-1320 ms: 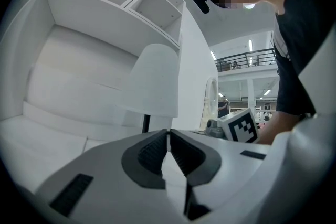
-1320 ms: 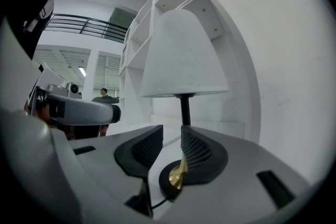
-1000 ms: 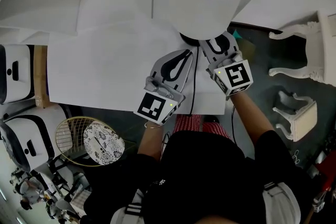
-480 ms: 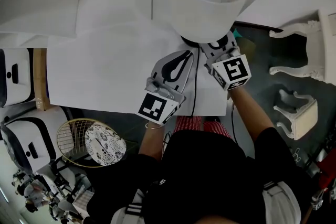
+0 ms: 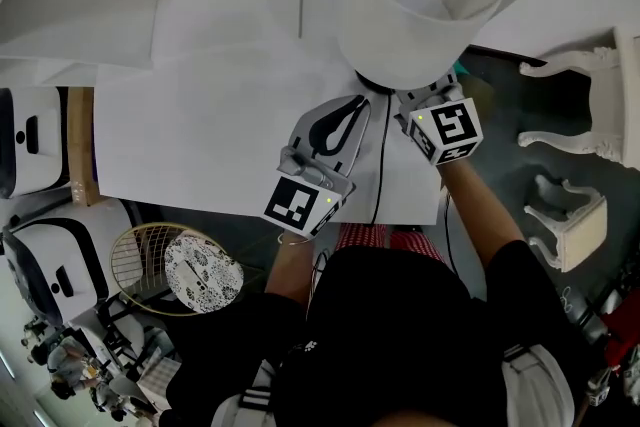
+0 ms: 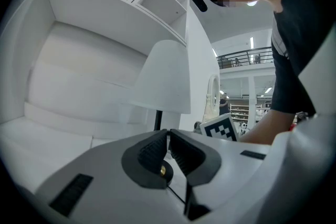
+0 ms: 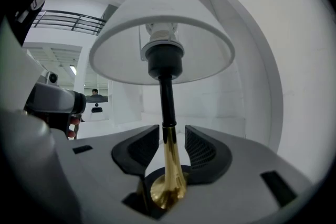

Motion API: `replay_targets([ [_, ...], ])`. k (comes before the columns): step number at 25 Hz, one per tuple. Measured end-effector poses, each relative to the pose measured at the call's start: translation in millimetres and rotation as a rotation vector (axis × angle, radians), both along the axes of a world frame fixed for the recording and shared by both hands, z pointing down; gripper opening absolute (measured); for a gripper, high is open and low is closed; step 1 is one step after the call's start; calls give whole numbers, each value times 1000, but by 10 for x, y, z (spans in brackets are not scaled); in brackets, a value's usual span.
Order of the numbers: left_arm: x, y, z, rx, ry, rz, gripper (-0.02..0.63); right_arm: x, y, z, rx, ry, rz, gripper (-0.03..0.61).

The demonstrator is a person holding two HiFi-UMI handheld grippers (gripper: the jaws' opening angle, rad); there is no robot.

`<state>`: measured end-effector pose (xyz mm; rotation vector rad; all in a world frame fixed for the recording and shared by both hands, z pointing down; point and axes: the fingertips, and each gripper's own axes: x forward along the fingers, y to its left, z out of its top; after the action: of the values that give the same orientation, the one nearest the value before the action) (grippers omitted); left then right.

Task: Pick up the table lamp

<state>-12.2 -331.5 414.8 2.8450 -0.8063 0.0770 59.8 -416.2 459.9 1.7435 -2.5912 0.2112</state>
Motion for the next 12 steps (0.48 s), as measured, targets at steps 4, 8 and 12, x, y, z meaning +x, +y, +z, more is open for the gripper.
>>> replay_targets([
  [4,-32,-38,12,-7,-1,-14,14,-54,-64,25,-15,11,-6,143],
  [8,-26,-64,-35,2,13,-15,14,-71,-107,14,-11,-8,5,134],
  [12,-99,-112,-34,2,3,-29,14,-47,-134,7,-8,-4,20,91],
])
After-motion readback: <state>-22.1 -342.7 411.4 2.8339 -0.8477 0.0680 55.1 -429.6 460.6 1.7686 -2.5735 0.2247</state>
